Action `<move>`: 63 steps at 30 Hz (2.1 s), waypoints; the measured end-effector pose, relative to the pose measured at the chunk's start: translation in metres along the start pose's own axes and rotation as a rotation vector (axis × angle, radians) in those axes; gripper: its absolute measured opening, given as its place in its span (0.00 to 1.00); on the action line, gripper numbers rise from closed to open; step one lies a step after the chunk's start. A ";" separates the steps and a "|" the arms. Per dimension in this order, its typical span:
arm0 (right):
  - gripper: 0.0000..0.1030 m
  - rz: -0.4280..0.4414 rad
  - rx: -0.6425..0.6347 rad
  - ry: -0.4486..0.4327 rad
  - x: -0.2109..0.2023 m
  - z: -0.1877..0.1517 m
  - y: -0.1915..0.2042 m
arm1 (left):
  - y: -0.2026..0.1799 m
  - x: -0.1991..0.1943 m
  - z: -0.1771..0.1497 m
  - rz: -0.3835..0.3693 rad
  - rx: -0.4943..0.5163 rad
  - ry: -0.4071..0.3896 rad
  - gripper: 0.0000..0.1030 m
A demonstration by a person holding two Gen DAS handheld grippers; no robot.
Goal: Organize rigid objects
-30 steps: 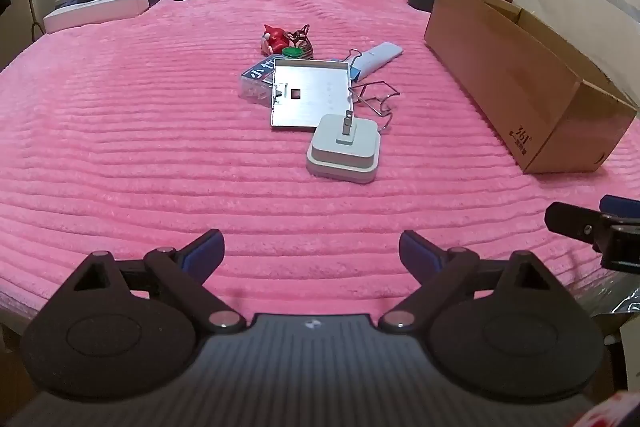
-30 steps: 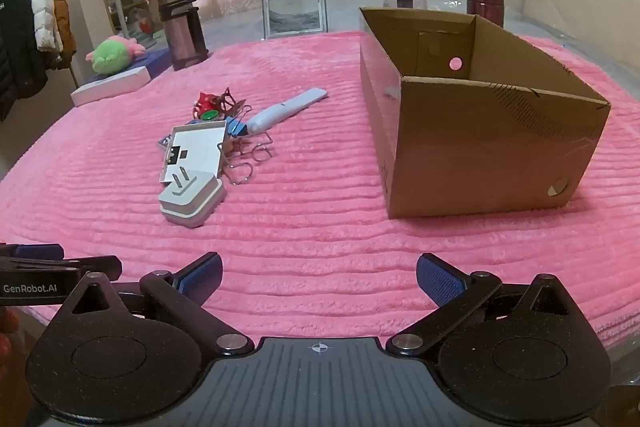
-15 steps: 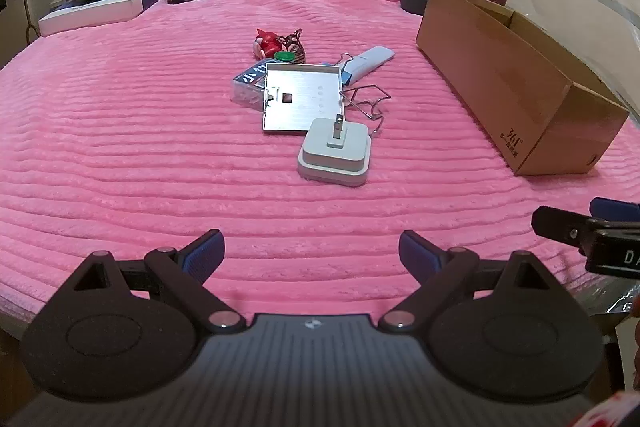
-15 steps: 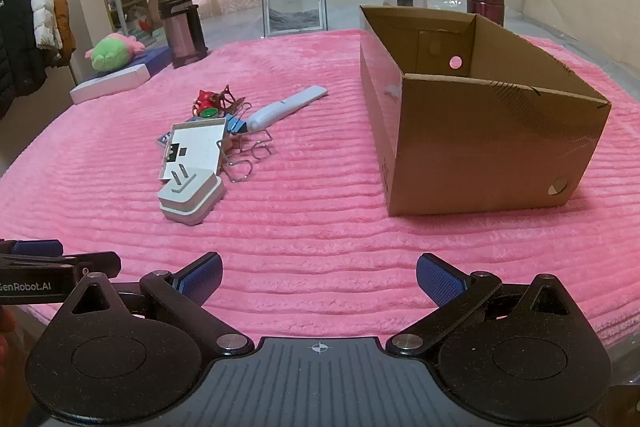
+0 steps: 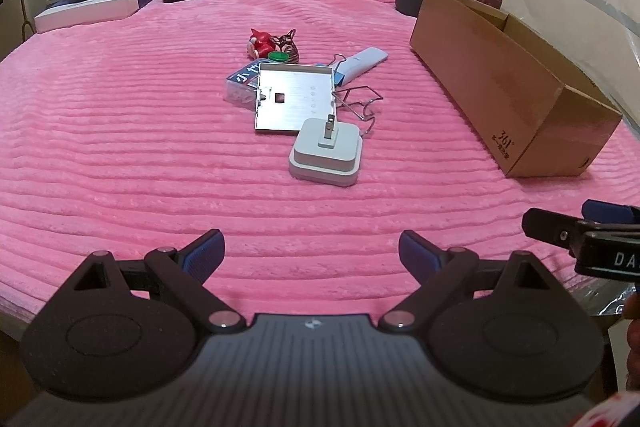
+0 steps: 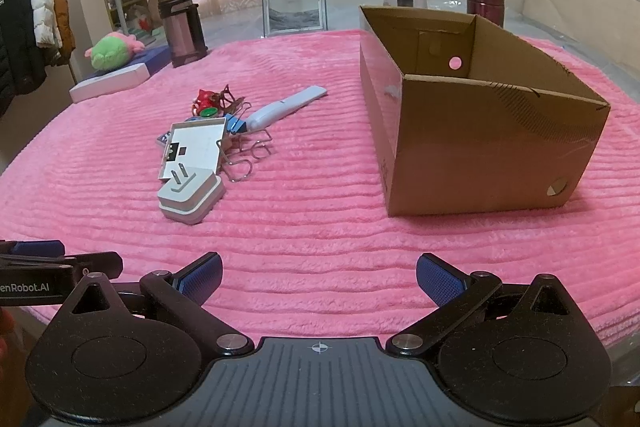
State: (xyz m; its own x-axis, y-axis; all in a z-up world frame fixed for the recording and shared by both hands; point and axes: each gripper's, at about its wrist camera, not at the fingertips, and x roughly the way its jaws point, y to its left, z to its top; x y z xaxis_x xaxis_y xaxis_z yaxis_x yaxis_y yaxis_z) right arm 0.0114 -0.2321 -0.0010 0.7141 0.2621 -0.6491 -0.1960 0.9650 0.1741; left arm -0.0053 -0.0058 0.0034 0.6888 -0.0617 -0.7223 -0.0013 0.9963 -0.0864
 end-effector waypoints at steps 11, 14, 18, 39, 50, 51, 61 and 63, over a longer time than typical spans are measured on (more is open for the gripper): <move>0.98 -0.002 -0.007 0.000 0.000 0.000 0.001 | 0.000 -0.001 -0.001 -0.001 -0.004 -0.003 0.89; 0.98 -0.002 -0.007 0.000 0.000 0.000 0.002 | 0.001 0.000 -0.001 -0.004 -0.006 0.000 0.89; 0.98 -0.003 -0.007 -0.001 0.000 0.000 0.002 | 0.001 0.000 -0.001 -0.005 -0.006 0.000 0.89; 0.98 0.000 -0.011 0.001 0.002 0.000 0.004 | 0.003 0.000 0.000 -0.006 -0.010 -0.001 0.89; 0.98 0.004 -0.012 0.010 0.008 0.000 0.006 | 0.009 0.004 0.004 -0.012 -0.005 0.001 0.87; 0.98 0.004 -0.011 0.012 0.009 0.000 0.006 | 0.009 0.006 0.004 -0.011 -0.004 0.001 0.87; 0.98 0.034 0.017 0.005 0.021 0.002 -0.001 | 0.013 0.028 0.013 -0.054 -0.008 -0.007 0.87; 0.98 0.031 0.016 0.007 0.025 0.002 -0.002 | 0.013 0.036 0.017 -0.055 0.022 -0.016 0.87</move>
State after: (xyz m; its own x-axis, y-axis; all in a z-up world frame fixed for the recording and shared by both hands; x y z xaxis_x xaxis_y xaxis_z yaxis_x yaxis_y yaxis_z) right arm 0.0307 -0.2273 -0.0157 0.7031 0.2920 -0.6484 -0.2072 0.9564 0.2060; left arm 0.0319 0.0057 -0.0114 0.6988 -0.1154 -0.7060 0.0522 0.9925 -0.1106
